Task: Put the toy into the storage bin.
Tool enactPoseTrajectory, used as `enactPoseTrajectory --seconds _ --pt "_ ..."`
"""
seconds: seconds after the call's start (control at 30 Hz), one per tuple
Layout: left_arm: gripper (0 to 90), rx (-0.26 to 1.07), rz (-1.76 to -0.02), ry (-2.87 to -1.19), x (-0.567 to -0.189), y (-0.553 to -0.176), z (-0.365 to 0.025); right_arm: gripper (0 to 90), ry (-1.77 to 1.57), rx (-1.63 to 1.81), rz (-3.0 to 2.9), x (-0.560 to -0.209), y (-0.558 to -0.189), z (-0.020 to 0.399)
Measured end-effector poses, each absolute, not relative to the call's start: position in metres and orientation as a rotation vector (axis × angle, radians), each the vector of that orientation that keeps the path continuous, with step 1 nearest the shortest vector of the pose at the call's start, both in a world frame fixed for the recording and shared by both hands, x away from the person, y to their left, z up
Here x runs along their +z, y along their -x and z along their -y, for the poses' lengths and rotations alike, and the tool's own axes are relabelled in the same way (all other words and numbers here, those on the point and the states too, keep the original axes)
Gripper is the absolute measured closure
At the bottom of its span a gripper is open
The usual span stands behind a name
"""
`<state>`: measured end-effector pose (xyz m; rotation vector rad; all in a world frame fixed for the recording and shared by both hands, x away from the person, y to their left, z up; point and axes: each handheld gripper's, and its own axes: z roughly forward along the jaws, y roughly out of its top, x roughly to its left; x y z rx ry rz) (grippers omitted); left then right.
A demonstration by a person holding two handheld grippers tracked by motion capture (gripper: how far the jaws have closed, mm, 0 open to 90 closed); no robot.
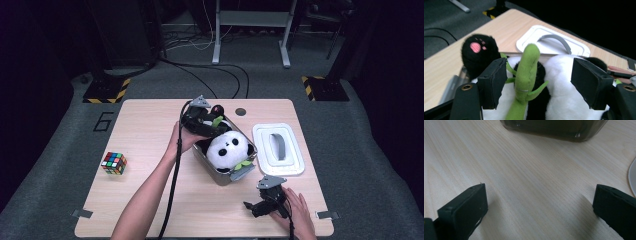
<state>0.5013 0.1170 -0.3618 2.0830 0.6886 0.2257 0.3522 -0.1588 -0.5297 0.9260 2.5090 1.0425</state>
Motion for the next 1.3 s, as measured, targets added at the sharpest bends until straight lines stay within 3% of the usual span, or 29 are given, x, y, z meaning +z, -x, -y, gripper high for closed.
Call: enactPoseTrajectory --seconds 0.3,0.4,0.63,0.9,1.3 --pt "31.2 0.17 -0.695 -2.147 -0.386 -0.501 -0.106 0.0 -0.927 1.043 -2.509 -0.53 -0.352 0.159" --pt "32.0 0.17 -0.689 -2.099 -0.382 -0.501 -0.11 0.0 -0.928 1.042 -2.509 -0.53 -0.352 0.159" --pt "34.7 0.256 -0.747 -2.032 -0.371 -0.507 -0.116 0.0 -0.924 1.042 -2.509 -0.53 -0.352 0.159" --pt "54.9 0.223 -0.864 -2.057 -0.387 -0.521 -0.112 0.0 -0.927 1.043 -2.511 -0.53 -0.352 0.159" --pt "64.9 0.294 -0.985 -2.209 -0.4 -0.526 -0.088 0.0 -0.927 1.043 -2.511 -0.53 -0.352 0.159"
